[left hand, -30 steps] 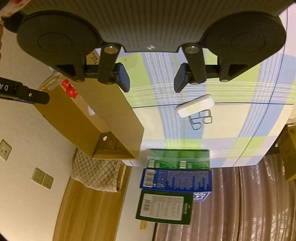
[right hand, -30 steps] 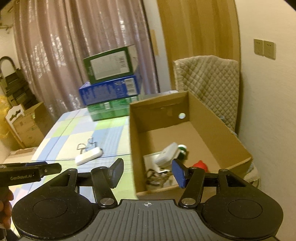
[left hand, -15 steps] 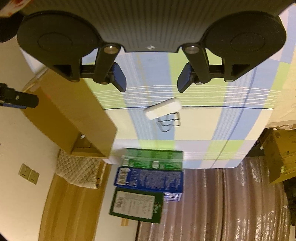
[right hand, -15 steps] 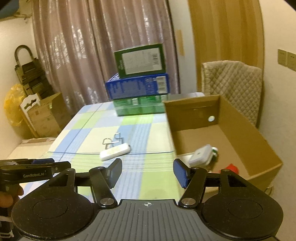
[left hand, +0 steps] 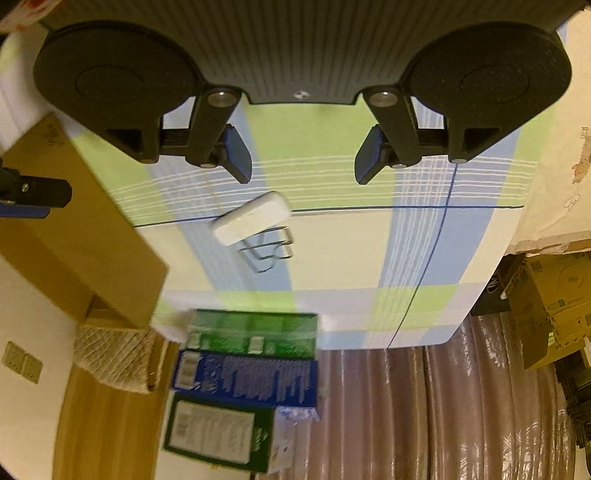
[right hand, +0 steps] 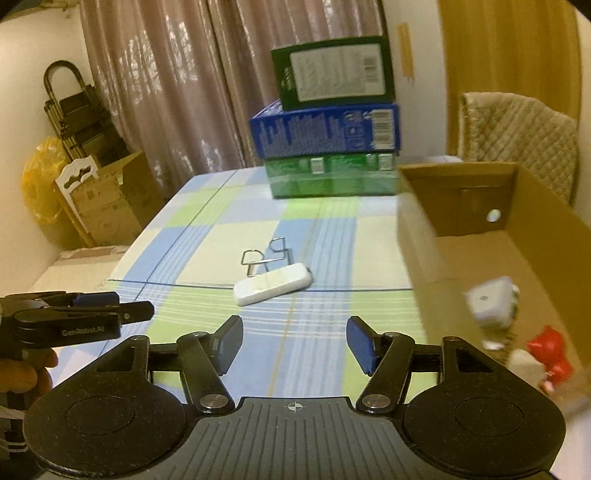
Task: Organize rigid objects
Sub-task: 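Move both tools back over the table toward the white bar and wire rack, then lower the right tool onto the white plastic bar and close on it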
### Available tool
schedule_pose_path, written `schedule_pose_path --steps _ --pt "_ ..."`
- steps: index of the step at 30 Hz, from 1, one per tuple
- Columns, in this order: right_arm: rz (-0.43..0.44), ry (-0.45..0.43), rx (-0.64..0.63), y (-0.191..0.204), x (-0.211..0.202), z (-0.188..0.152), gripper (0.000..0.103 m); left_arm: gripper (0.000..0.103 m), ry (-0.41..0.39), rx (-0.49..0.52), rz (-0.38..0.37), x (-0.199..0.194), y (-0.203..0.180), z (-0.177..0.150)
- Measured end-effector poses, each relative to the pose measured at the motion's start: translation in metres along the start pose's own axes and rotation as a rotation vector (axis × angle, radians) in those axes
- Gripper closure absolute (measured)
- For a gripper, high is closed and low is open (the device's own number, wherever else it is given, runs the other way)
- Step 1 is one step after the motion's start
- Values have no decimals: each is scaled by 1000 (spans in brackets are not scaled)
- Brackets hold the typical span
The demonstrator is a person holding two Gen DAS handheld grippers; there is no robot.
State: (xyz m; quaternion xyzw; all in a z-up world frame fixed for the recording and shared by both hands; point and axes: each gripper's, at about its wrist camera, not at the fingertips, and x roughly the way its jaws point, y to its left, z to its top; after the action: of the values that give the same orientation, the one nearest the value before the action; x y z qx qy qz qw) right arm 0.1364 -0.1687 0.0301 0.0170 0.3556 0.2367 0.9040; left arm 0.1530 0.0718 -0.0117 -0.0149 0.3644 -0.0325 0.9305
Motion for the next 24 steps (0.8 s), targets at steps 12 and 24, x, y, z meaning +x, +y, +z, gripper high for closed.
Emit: schedule_pose_path --steps 12,24 --pt "29 63 68 13 114 12 43 46 28 -79 23 80 45 3" --pt "-96 55 215 21 195 14 32 46 -4 -22 26 120 60 30"
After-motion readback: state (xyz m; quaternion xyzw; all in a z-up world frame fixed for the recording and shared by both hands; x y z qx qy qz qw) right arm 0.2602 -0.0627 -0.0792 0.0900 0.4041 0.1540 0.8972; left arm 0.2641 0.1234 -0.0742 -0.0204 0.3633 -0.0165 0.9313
